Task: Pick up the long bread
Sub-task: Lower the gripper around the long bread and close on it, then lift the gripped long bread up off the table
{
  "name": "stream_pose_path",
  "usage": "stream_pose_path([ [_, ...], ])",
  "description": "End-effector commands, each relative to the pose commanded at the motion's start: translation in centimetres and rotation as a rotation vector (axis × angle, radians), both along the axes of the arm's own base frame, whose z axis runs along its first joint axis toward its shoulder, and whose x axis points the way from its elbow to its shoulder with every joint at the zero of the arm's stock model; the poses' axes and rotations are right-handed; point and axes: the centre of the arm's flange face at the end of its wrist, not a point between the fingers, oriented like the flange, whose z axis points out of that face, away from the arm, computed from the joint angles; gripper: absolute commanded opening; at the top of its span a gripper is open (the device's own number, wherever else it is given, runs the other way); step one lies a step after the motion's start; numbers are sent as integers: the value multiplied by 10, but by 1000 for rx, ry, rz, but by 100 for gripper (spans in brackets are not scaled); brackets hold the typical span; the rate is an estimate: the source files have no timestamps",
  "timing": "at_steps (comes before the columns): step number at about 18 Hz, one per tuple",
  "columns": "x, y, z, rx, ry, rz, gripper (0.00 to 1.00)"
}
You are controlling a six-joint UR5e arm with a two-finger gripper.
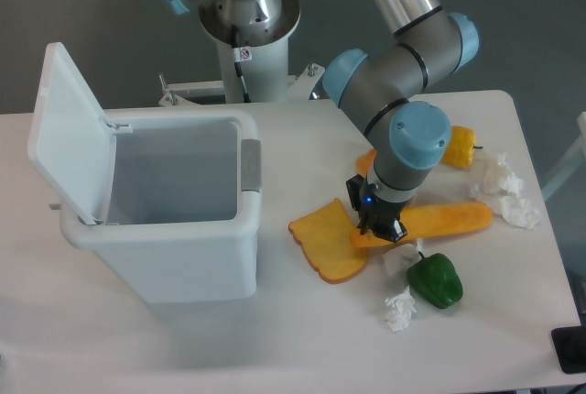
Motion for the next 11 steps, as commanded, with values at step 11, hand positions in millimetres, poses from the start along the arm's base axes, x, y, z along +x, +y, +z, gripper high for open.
stream_pose_path([
  [11,-10,-16,69,54,91,49,6],
])
